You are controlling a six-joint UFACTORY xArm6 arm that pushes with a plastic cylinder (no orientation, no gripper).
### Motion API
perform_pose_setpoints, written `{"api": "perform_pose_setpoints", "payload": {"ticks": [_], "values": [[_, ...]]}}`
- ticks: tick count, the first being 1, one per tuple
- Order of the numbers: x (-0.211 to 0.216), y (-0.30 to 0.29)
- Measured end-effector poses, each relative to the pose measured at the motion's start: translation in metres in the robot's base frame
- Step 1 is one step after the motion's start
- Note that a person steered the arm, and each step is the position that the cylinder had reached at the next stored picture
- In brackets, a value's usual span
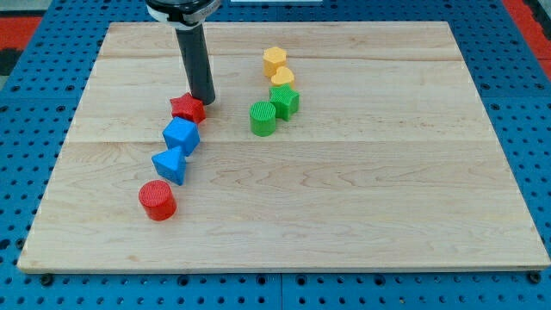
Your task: Move the yellow hexagon diagonally to the top left of the yellow heart
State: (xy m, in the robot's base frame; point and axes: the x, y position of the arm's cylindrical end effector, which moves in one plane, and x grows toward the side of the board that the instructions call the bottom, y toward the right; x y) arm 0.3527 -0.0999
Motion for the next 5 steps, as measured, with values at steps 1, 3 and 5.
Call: {"api": "perform_pose_setpoints", "payload": {"ticks": [1, 3, 5], "values": [[-0.065, -0.025], [-0.156, 0.047], [-0.024, 0.198]]}}
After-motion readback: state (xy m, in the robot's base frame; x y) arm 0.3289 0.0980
